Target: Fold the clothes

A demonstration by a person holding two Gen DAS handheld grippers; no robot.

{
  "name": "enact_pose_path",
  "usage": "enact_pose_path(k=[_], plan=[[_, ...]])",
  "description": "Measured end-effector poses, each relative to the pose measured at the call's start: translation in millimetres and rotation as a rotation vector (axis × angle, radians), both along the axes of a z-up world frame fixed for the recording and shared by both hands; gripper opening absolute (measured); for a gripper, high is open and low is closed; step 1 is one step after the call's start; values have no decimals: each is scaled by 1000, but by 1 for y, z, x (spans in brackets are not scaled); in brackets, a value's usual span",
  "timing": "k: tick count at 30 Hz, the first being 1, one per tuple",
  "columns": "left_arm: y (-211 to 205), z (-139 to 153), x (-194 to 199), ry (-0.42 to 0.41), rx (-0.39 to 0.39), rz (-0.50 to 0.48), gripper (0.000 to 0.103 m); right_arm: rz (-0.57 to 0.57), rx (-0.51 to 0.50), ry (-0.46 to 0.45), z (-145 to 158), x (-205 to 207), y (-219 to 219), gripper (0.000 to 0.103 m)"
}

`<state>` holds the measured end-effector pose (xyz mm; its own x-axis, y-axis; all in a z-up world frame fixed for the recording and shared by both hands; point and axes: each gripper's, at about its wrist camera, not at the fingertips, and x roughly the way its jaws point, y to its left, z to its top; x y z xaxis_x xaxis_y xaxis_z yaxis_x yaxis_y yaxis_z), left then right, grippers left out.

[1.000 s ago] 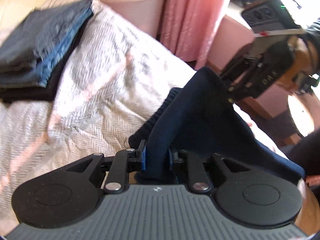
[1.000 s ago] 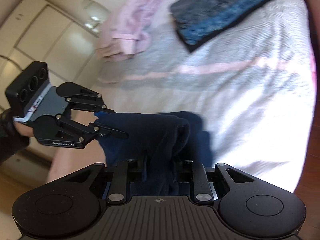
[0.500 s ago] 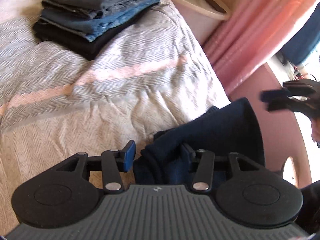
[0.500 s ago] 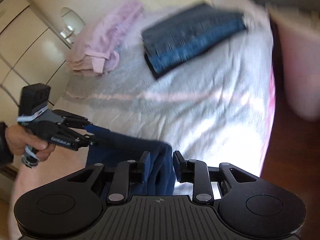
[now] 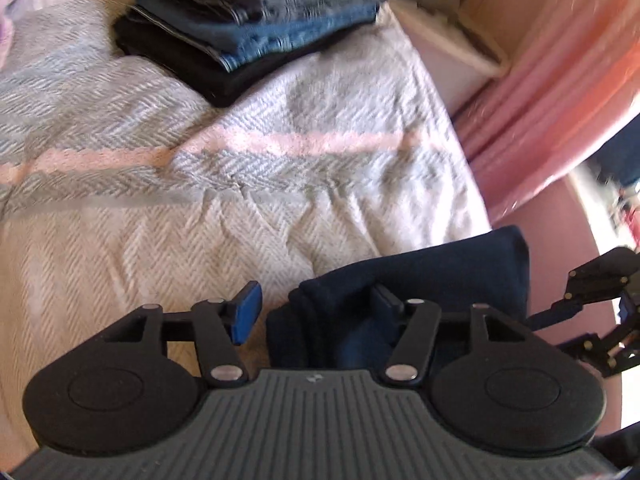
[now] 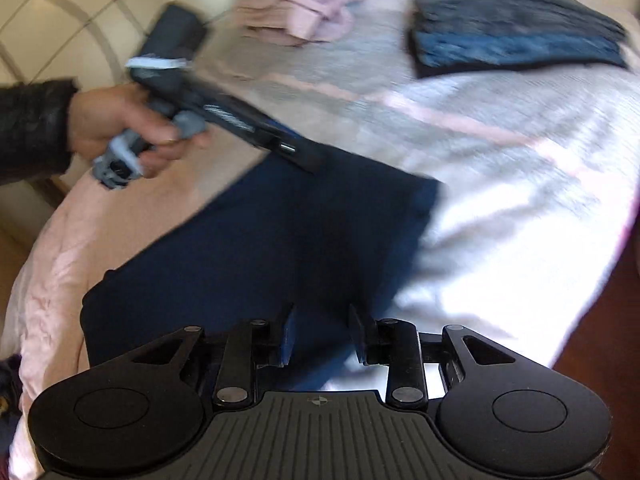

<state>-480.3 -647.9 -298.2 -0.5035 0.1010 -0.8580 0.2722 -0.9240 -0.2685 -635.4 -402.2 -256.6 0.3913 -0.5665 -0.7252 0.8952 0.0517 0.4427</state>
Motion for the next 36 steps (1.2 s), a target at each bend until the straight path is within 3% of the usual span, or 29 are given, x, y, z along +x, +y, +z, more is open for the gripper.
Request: enact_pose_path(k=[6, 9, 10, 12, 16, 19, 21, 22, 23, 28, 36], plan=[[28, 68, 81, 64, -85, 36, 49, -94, -1, -36, 33, 14, 45, 35], [69, 86, 136, 62, -136, 13, 52, -105, -25, -62, 48, 47, 68, 44], [86, 86, 153, 49, -155, -4, 53, -112, -27, -65, 50, 61, 77, 51], [121, 83, 189, 14, -186, -26, 53, -129, -19, -77, 50, 88, 99, 56], [177, 54, 240, -58, -219, -58, 55, -137, 10, -59, 47, 134, 138, 57], [190, 30, 252, -61, -238, -29, 51, -152, 18, -30, 44, 158, 160, 57], [187, 19, 250, -59, -227, -11, 39, -175, 34, -19, 39, 168, 168, 57], [186, 14, 248, -58, -222, -13, 26, -185, 40, -17, 36, 171, 170, 57], [186, 13, 247, -58, -233, -39, 19, -194, 47, -15, 33, 171, 170, 57], [178, 15, 245, -34, -268, -112, 14, -194, 69, 83, 23, 184, 165, 57], [160, 18, 235, -31, -242, -149, 13, -200, -2, 172, 10, 205, 131, 55]])
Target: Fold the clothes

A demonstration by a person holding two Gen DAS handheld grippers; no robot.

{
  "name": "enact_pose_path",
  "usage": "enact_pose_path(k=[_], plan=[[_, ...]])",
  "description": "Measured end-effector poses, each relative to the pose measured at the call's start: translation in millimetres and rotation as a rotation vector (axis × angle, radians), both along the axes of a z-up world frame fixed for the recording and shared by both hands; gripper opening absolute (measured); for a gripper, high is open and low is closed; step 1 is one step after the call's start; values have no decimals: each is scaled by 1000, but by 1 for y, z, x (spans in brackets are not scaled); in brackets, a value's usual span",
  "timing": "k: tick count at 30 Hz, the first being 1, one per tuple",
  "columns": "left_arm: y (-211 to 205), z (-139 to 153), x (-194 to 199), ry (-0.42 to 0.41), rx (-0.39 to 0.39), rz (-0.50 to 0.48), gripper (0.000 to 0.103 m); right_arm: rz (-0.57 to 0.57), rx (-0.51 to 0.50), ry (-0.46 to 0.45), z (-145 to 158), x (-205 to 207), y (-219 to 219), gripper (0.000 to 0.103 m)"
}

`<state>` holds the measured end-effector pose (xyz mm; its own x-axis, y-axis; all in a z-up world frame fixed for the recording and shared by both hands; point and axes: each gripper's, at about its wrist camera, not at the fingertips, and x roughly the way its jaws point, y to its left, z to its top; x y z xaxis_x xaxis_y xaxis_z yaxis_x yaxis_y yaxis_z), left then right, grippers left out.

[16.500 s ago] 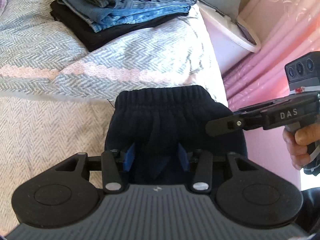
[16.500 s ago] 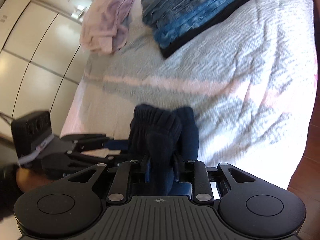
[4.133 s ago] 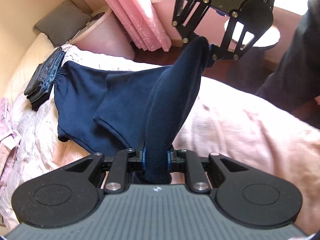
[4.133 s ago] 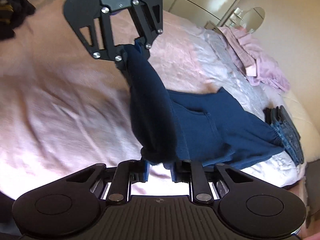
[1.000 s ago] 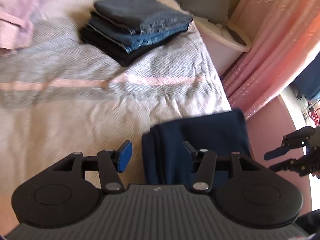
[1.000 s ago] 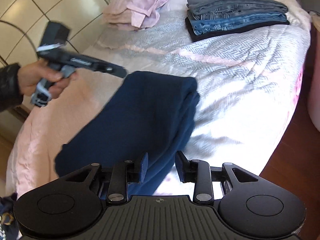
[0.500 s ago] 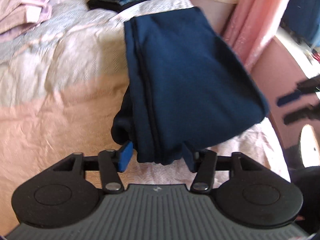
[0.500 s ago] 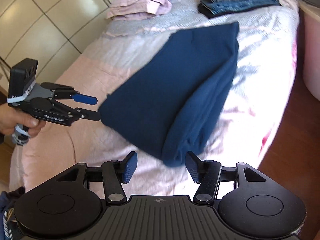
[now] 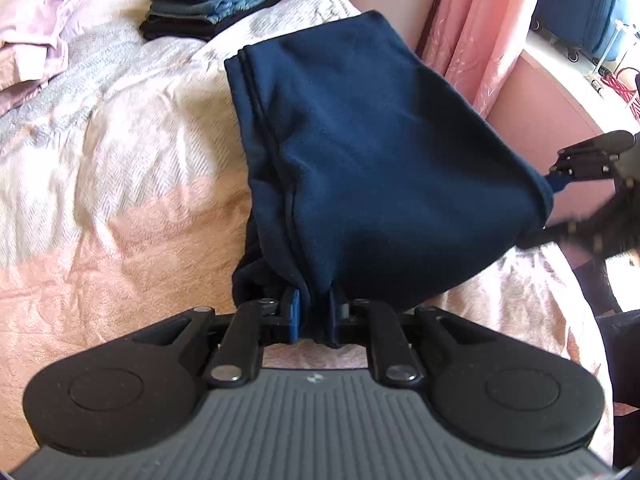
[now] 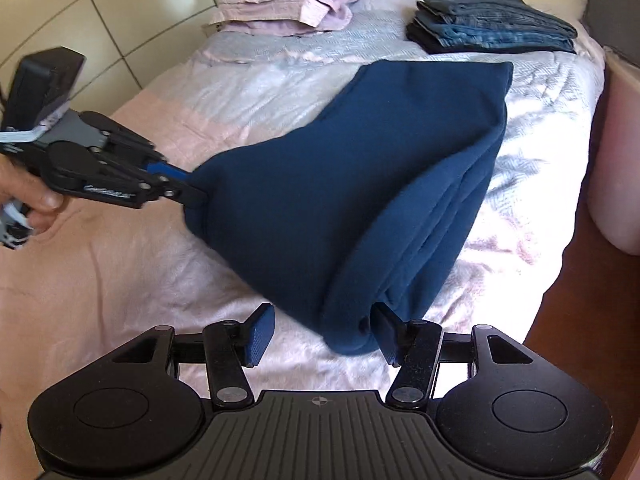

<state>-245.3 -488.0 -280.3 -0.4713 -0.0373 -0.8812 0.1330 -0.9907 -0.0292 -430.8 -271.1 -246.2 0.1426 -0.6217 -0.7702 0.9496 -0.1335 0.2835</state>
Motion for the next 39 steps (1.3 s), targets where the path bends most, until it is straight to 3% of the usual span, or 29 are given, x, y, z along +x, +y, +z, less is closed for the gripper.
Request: enact_pose_path(k=[1, 3, 6, 8, 11, 13, 15, 19, 20, 23, 25, 29, 34, 37, 39], plan=[[-2, -1, 0, -2, 12, 1, 13, -43, 3, -19, 0, -10, 6, 44], [-3, -4, 1, -11, 21, -2, 13, -125, 10, -43, 1, -30, 19, 42], [-1, -7, 5, -23, 26, -14, 12, -221, 43, 8, 11, -56, 53, 31], [1, -8, 6, -21, 29, -14, 12, -232, 73, 26, 17, -63, 66, 31], [3, -6, 7, -22, 26, -15, 12, -82, 13, 90, 36, -39, 63, 33], [4, -5, 8, -23, 24, -15, 12, 32, -52, 139, 43, -12, 49, 48], [4, -5, 8, -23, 25, -10, 12, 125, -113, 171, 45, 12, 32, 52], [3, -7, 8, -30, 28, -9, 13, 118, -83, 202, 16, 11, -4, 52], [3, -7, 9, -31, 29, -8, 13, 64, -63, 194, 8, -2, -7, 52], [2, -6, 10, -31, 40, 3, 13, -261, -9, 126, 1, -73, 20, 52], [1, -5, 10, -29, 55, 16, 13, -331, 20, 129, 5, -96, 42, 52], [0, 0, 12, -24, 75, 36, 14, -295, -18, 21, 17, -98, 53, 52], [-8, -5, 16, -25, 125, 90, 16, -127, -95, -124, 9, -59, 14, 52], [-10, -3, 25, -27, 126, 104, 20, -67, -19, -103, -11, -38, -8, 52], [-9, 1, 34, -54, 72, 120, 11, -113, 39, -101, -17, -47, -2, 52]])
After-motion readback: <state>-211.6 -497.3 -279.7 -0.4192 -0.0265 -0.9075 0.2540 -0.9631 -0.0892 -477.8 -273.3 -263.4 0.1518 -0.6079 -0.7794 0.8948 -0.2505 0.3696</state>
